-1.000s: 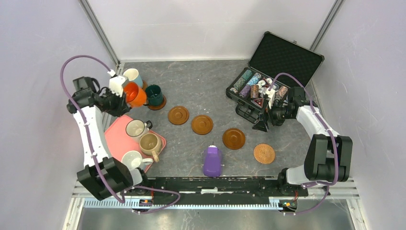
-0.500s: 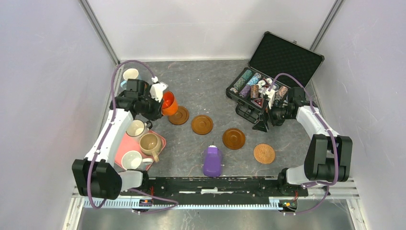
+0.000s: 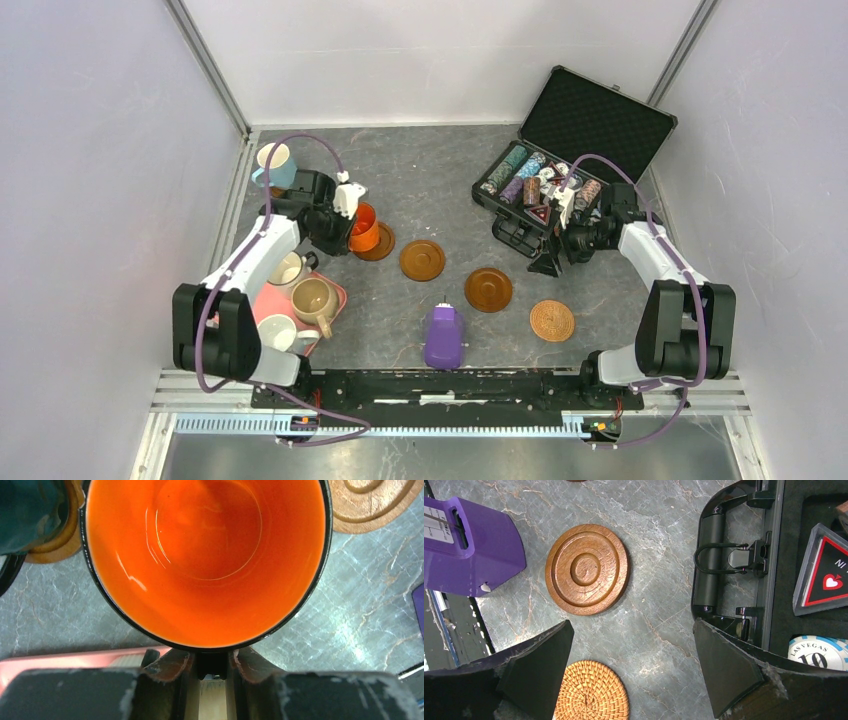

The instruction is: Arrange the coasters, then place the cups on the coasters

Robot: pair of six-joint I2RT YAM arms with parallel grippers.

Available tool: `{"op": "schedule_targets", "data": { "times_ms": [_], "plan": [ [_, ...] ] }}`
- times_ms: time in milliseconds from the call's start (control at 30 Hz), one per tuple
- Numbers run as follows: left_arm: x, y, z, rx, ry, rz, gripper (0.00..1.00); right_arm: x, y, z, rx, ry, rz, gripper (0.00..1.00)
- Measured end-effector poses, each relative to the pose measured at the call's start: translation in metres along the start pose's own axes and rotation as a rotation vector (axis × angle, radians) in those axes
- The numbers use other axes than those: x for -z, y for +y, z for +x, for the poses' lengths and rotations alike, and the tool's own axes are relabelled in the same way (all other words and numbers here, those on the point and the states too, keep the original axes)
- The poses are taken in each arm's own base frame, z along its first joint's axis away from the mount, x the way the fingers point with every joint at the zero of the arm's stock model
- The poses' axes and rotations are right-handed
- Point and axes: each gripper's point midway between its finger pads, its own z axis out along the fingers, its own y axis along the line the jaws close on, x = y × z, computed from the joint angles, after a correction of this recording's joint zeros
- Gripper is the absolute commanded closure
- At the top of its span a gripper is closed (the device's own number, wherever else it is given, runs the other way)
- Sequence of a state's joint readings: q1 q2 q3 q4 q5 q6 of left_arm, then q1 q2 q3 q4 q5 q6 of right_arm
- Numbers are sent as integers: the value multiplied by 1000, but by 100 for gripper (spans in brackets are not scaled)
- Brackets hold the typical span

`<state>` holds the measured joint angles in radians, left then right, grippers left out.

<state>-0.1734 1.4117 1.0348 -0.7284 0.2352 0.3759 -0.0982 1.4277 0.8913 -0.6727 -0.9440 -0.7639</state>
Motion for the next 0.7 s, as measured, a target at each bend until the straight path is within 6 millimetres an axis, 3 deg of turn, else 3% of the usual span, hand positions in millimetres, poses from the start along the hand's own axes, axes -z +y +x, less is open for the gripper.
{"op": "schedule_targets", "data": {
  "times_ms": [300, 700],
  "plan": [
    [-29, 6, -8, 7, -1, -3, 98, 0, 0, 2, -2, 3, 1, 2],
    [-48, 3, -7, -9, -8, -6, 98, 0, 0, 2, -2, 4, 1, 2]
  ]
}}
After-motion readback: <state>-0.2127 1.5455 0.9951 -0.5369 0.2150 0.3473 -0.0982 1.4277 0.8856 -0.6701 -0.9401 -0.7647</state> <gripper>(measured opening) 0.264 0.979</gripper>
